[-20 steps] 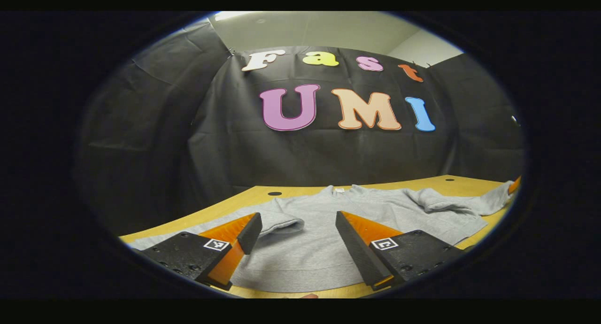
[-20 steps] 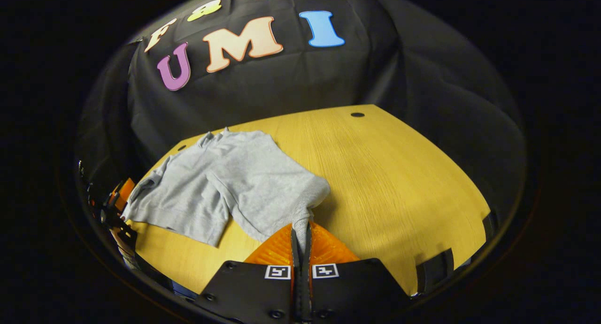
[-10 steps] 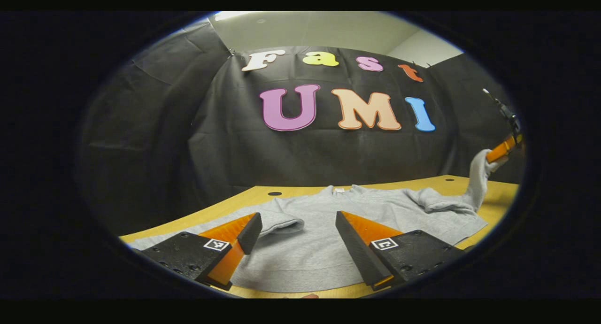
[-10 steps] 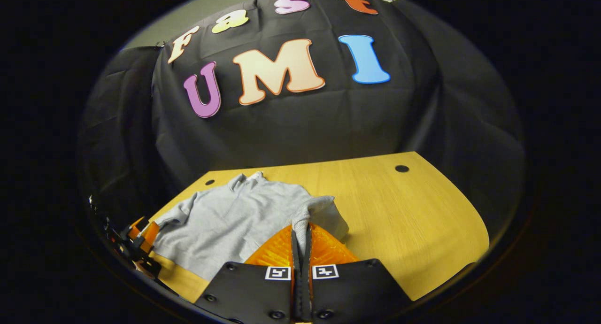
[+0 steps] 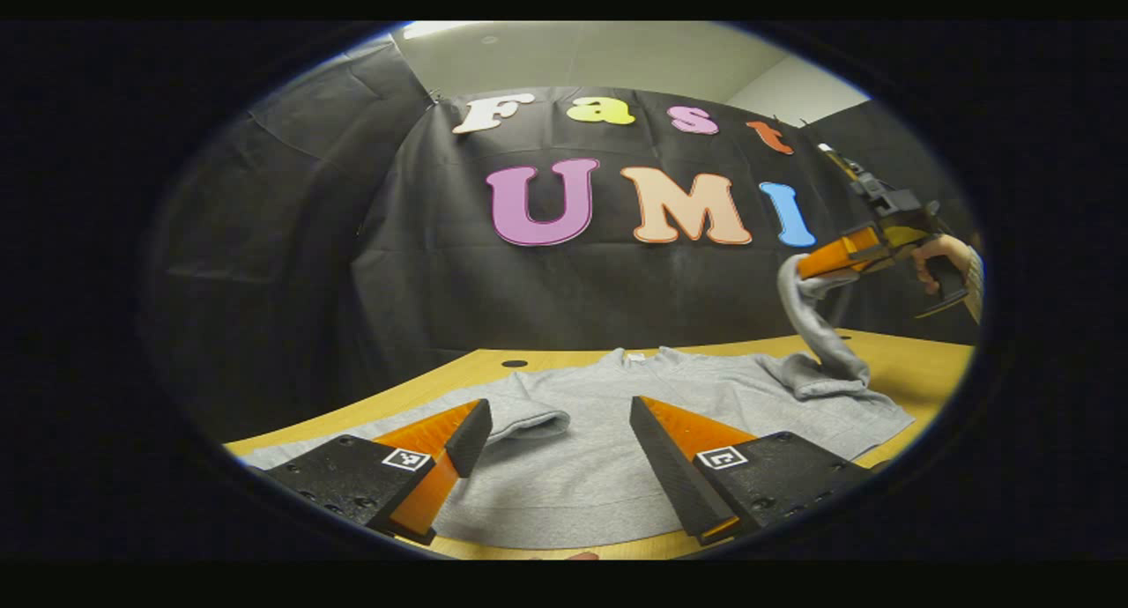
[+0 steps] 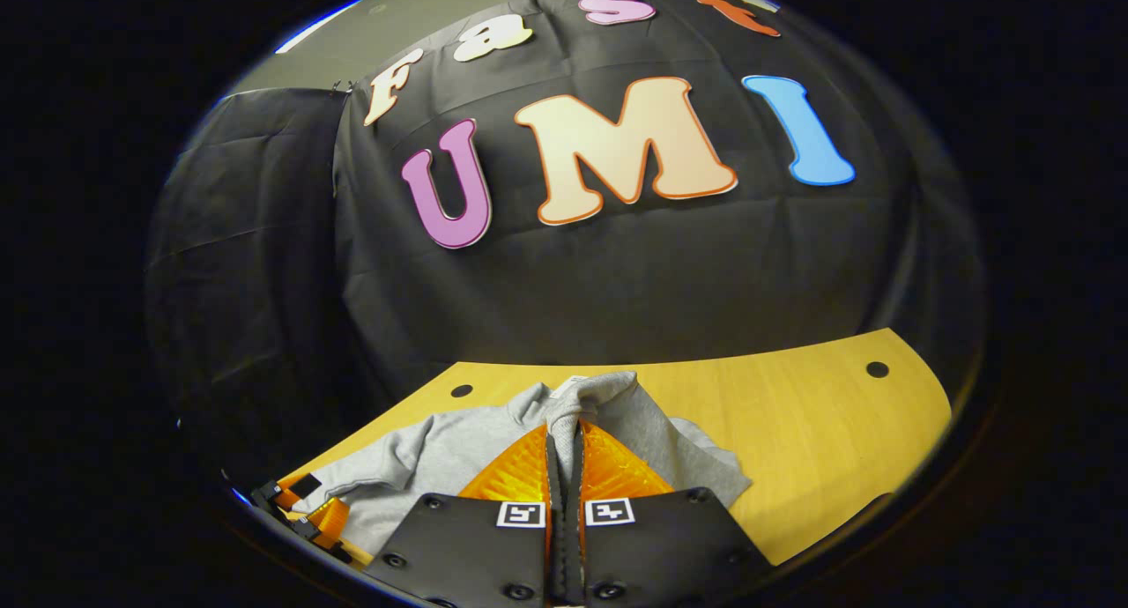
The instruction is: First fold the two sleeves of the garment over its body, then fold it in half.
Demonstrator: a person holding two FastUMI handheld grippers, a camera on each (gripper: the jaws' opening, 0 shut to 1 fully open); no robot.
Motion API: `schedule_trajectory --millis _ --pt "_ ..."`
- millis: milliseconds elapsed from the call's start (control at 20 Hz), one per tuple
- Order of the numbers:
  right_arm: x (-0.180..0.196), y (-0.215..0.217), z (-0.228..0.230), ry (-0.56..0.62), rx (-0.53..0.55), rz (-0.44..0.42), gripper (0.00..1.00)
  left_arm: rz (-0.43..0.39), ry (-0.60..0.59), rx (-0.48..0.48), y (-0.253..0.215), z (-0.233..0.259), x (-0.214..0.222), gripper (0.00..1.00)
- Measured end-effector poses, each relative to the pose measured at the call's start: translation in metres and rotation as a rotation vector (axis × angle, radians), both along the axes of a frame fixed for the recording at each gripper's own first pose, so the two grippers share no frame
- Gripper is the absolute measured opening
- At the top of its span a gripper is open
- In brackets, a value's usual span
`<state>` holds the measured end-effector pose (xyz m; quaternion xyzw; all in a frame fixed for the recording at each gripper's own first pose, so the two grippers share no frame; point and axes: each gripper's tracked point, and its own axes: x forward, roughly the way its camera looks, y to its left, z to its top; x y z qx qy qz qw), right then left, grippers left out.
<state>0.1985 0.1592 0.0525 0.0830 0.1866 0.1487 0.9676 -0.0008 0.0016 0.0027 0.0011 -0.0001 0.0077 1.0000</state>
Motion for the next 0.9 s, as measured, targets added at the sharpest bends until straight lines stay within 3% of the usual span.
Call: schedule_trajectory --millis 550,900 --pt "0.053 0.202 -0.043 -0.005 0.106 0.191 0.02 -0.008 0.001 -0.001 -0.001 -0.001 -0.001 0.94" --pt "0.056 0.257 -0.135 0.109 0.038 0.263 0.04 -0.008 0.001 -0.001 -0.001 0.001 -0.002 0.94"
